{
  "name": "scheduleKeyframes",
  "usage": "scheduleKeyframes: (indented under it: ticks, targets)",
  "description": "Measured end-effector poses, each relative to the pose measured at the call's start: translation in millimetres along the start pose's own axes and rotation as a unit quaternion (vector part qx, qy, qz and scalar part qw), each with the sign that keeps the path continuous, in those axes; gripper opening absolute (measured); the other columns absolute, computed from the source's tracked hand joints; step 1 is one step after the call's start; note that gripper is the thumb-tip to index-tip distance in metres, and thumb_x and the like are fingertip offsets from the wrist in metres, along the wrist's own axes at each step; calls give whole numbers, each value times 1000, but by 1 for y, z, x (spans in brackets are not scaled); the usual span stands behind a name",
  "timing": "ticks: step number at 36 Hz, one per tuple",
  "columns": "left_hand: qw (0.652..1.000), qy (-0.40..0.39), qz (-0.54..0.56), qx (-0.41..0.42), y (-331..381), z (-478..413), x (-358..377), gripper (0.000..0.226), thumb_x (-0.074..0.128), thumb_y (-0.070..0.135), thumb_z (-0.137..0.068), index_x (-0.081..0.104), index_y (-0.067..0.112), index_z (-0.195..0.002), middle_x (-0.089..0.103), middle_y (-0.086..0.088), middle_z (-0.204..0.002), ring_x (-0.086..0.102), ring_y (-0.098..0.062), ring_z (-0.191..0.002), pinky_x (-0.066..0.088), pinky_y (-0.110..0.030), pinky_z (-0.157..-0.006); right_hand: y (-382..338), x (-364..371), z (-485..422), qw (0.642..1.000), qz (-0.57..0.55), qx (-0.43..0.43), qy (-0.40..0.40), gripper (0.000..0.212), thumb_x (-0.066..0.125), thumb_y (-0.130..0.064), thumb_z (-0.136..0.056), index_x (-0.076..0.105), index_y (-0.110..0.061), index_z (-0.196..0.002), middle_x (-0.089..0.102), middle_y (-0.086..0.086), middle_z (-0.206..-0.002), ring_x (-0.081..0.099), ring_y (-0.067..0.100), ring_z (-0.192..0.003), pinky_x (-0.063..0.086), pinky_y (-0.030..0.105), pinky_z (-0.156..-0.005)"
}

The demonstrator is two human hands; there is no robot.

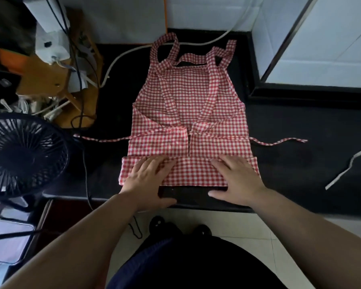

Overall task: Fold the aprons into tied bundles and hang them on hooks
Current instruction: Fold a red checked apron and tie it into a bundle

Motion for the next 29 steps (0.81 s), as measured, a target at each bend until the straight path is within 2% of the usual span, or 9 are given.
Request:
scheduleKeyframes:
  ticks: [4,6,8,11,15,17,20,23,29]
  targets:
    - [1000,-3,12,-1,2,-1,-7,96,58,63,-81,0,36,-152,3,7,-158,6,-19,-145,3,-36,-118,-3,-10,-9,1000,-20,-2,6,58,40,-52,-94,34,-26,-146,34,-2,-151,35,21,-135,29,37,-113]
    - [999,15,41,2,0,-3,-15,80,61,41,-84,18,32,-151,21,6,-155,22,-17,-141,15,-33,-115,-1,-18,-11,997,-68,-9,18,45,41,-49,-91,56,-26,-126,58,-5,-127,54,17,-113,46,36,-95]
    - [996,27,87,-7,-5,-3,-25,62,59,23,-82,40,32,-140,45,5,-143,43,-18,-127,35,-29,-103,1,-22,-10,994,-105,-10,-7,40,45,-51,-87,64,-23,-108,64,-7,-104,59,14,-94,51,33,-82]
    - [991,-9,135,-19,-15,-5,-34,47,60,23,-77,58,35,-122,59,6,-123,56,-18,-107,51,-33,-87,2,-27,-9,993,-90,-5,-72,31,54,-50,-84,62,-22,-95,62,-7,-91,57,13,-82,49,28,-71]
    - [993,-33,113,-10,-27,-8,-49,69,41,60,-57,67,33,-114,54,7,-133,47,-16,-119,42,-37,-102,0,-39,-10,992,-55,3,-109,36,57,-51,-82,59,-23,-106,60,-6,-101,56,14,-92,47,26,-77]
    - [999,-20,26,3,-31,-10,-58,84,31,72,-49,61,41,-122,26,7,-153,18,-23,-142,18,-46,-117,1,-47,-11,995,-8,-1,-95,45,56,-52,-82,58,-22,-116,51,1,-123,48,22,-116,43,31,-92]
    - [998,-55,-6,11,-33,-16,-56,66,56,67,-69,54,43,-130,-9,3,-160,-12,-25,-146,-1,-50,-119,0,-50,-16,994,19,3,-103,58,57,-50,-80,53,-23,-131,8,0,-158,14,28,-143,22,42,-114]
    - [994,-106,9,15,-33,-21,-44,66,63,56,-79,46,36,-140,-12,0,-161,-5,-27,-147,10,-47,-119,-2,-41,-23,990,2,13,-141,62,55,-49,-81,49,-24,-137,2,-2,-160,15,25,-144,28,41,-114]
    - [997,-70,34,18,-35,-21,-41,66,57,58,-81,43,34,-141,13,9,-160,24,-22,-143,33,-39,-110,2,-36,-29,990,-56,30,-129,59,53,-47,-80,50,-24,-135,40,-2,-143,46,18,-122,44,34,-100]
Point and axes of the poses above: each hand's wrist, its own z-axis away from the middle knuckle, its own x-axis out of the palm, y = z × x, the point moved 5 cm from there along -z, towards the middle knuckle
